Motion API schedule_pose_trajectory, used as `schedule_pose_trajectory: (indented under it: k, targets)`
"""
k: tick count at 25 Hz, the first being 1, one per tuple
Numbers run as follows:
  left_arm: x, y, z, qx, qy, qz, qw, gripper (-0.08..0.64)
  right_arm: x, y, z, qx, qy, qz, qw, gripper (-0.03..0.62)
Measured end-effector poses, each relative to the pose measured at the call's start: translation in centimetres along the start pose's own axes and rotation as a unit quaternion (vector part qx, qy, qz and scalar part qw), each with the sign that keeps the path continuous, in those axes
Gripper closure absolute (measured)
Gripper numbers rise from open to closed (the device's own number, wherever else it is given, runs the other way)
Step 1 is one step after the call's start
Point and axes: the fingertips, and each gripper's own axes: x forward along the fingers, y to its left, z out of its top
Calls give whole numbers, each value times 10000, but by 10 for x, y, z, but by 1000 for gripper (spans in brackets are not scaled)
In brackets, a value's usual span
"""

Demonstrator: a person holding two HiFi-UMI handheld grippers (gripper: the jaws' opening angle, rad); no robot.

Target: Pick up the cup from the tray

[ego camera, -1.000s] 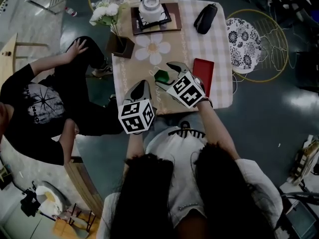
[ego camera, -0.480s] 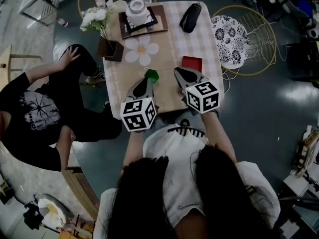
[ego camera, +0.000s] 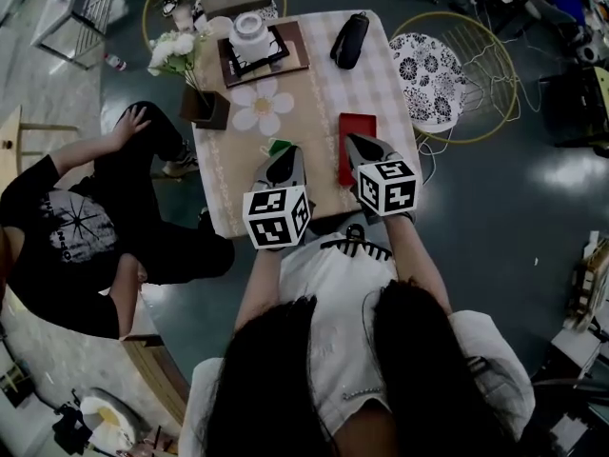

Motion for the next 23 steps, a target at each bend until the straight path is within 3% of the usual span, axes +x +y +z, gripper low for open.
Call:
schedule_pose_trajectory:
  k: [23]
  targets:
    - [-3, -11, -5, 116, 30, 31, 9999, 551, 3, -5, -25, -86, 269, -124, 9995, 583]
